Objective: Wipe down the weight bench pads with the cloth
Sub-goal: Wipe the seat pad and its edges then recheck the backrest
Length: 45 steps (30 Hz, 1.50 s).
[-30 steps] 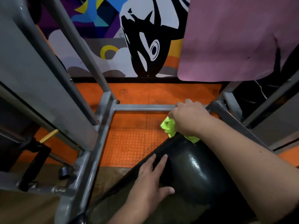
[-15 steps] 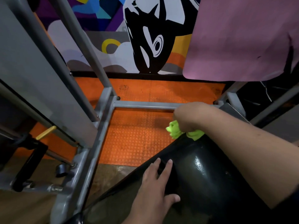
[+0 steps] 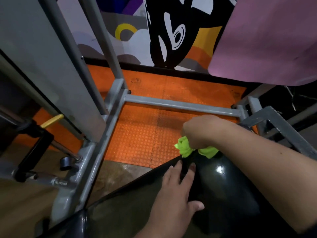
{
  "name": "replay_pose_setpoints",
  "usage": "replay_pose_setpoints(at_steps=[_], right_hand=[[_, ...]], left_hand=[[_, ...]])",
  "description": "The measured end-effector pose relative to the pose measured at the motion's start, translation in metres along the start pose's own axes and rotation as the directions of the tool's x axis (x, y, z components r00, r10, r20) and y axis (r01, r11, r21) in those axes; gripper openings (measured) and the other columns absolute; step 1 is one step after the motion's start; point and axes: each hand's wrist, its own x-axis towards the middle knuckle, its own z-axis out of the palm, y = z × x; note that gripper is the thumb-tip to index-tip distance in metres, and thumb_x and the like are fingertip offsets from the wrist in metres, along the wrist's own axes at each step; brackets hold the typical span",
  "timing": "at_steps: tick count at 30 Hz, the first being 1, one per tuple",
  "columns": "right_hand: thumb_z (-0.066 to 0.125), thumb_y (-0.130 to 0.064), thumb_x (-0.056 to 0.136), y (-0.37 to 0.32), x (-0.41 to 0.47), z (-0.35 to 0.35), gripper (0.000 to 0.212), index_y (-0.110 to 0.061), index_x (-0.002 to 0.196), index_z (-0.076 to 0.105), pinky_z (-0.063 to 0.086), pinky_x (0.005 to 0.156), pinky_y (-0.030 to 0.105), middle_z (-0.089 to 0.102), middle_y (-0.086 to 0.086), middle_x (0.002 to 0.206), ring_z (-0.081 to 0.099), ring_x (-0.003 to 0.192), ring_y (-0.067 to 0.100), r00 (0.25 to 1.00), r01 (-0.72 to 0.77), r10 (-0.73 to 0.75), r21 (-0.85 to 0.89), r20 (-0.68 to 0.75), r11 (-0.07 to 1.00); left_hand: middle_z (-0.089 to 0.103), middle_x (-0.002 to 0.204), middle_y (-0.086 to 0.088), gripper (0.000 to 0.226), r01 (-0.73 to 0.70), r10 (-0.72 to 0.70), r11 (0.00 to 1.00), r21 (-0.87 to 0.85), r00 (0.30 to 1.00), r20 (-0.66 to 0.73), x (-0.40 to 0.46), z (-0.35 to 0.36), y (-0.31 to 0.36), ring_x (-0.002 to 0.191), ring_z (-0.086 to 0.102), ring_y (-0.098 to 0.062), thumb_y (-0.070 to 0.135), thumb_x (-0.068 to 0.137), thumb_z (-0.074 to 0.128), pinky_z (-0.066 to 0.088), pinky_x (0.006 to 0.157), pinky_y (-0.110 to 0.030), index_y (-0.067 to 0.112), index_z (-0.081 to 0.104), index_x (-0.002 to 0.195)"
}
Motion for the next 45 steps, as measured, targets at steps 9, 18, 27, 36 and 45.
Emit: replay_pose_setpoints(at_steps=[9,18,27,36,45], right_hand=[[0.051,-0.017,0.090,-0.030,0.017,0.012,0.027,-0.020,0.114,0.063,0.056,0.082,0.041,0.063,0.002,0.109,0.060,0.097,0.028,0.999,0.004,-0.004,-0.001,0.032,1.000],[0.053,-0.017,0.087,-0.060,0.037,0.027,0.031,-0.027,0.116,0.062,0.052,0.086,0.038,0.063,0.003,0.116,0.060,0.104,0.031,0.998,0.044,-0.044,0.013,-0.033,0.999],[0.050,-0.015,0.091,-0.098,0.061,0.045,0.042,-0.027,0.130,0.057,0.051,0.087,0.043,0.057,0.007,0.125,0.054,0.111,0.032,0.991,0.125,-0.125,0.004,-0.043,0.992],[0.050,-0.017,0.091,-0.130,0.083,0.064,0.041,-0.027,0.130,0.057,0.041,0.080,0.037,0.053,0.009,0.126,0.050,0.113,0.034,0.984,0.171,-0.171,-0.002,-0.054,0.985],[0.052,-0.020,0.090,-0.147,0.097,0.073,0.040,-0.028,0.130,0.056,0.045,0.082,0.038,0.053,0.009,0.123,0.050,0.111,0.034,0.980,0.194,-0.194,-0.007,-0.047,0.981]], left_hand=[[0.009,0.162,0.006,0.082,0.022,-0.026,0.999,-0.044,0.996,-0.090,-0.009,0.004,-0.018,0.150,0.001,-0.009,0.052,0.092,0.062,0.026,0.119,-0.033,0.038,0.016,0.159],[0.003,0.163,0.013,0.084,0.201,-0.203,0.978,-0.046,0.978,-0.044,-0.052,0.013,-0.094,0.149,-0.001,-0.006,0.052,0.090,0.066,0.011,0.117,-0.020,0.044,0.015,0.156],[-0.017,0.165,0.015,0.099,0.268,-0.263,0.963,-0.024,0.958,0.111,-0.061,0.019,-0.134,0.152,-0.011,-0.010,0.049,0.088,0.069,0.019,0.123,-0.033,0.051,-0.003,0.155],[-0.018,0.165,0.013,0.095,0.247,-0.242,0.969,-0.033,0.965,0.103,-0.057,0.027,-0.143,0.152,-0.012,-0.013,0.049,0.089,0.068,0.018,0.123,-0.032,0.045,0.002,0.158],[-0.019,0.165,0.011,0.093,0.247,-0.238,0.966,-0.071,0.964,0.119,-0.057,0.033,-0.151,0.153,-0.014,-0.017,0.048,0.091,0.065,0.018,0.122,-0.035,0.050,-0.002,0.156]])
